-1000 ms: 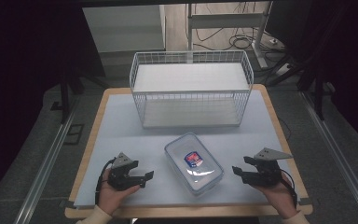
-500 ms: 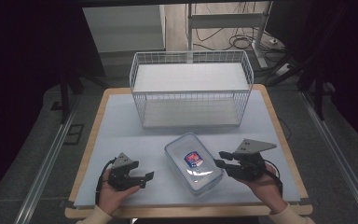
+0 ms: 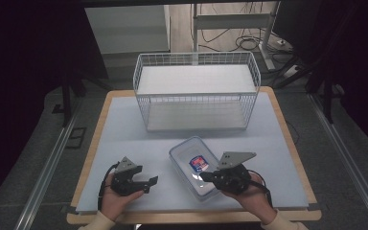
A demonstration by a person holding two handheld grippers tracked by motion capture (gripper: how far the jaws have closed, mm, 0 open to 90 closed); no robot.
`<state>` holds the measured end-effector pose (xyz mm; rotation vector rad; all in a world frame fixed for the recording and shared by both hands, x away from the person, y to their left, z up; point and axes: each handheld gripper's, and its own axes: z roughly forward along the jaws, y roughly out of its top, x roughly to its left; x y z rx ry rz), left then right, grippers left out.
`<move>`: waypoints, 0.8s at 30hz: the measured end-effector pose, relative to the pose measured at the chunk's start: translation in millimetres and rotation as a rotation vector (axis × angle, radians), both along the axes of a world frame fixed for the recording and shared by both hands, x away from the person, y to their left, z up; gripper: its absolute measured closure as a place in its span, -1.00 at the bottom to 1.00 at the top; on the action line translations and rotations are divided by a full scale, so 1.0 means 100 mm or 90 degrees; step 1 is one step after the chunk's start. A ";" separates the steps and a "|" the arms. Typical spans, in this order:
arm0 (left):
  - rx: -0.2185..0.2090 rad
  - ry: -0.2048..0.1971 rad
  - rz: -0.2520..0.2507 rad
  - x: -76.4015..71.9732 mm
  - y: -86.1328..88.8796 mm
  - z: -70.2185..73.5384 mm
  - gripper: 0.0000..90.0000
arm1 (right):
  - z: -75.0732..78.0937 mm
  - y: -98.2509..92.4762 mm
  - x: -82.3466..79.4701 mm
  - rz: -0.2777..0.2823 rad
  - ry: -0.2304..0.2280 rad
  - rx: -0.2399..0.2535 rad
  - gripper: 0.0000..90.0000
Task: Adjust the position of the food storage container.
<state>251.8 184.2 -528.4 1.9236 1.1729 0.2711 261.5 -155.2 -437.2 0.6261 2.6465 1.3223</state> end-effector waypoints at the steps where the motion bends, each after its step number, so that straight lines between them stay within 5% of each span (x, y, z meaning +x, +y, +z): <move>1: 0.001 0.001 -0.001 0.00 0.00 0.00 -0.56 | -0.02 0.03 -0.02 0.006 0.003 -0.004 1.00; 11: 0.002 0.000 -0.001 0.00 0.00 0.00 -0.56 | -0.26 0.37 -0.28 0.062 0.018 -0.061 1.00; 17: 0.002 0.000 -0.002 0.00 0.00 -0.01 -0.56 | -0.39 0.45 -0.33 0.057 0.005 -0.106 1.00; 24: 0.004 0.002 -0.003 0.01 0.00 -0.01 -0.56 | -0.43 0.47 -0.34 0.048 -0.016 -0.122 1.00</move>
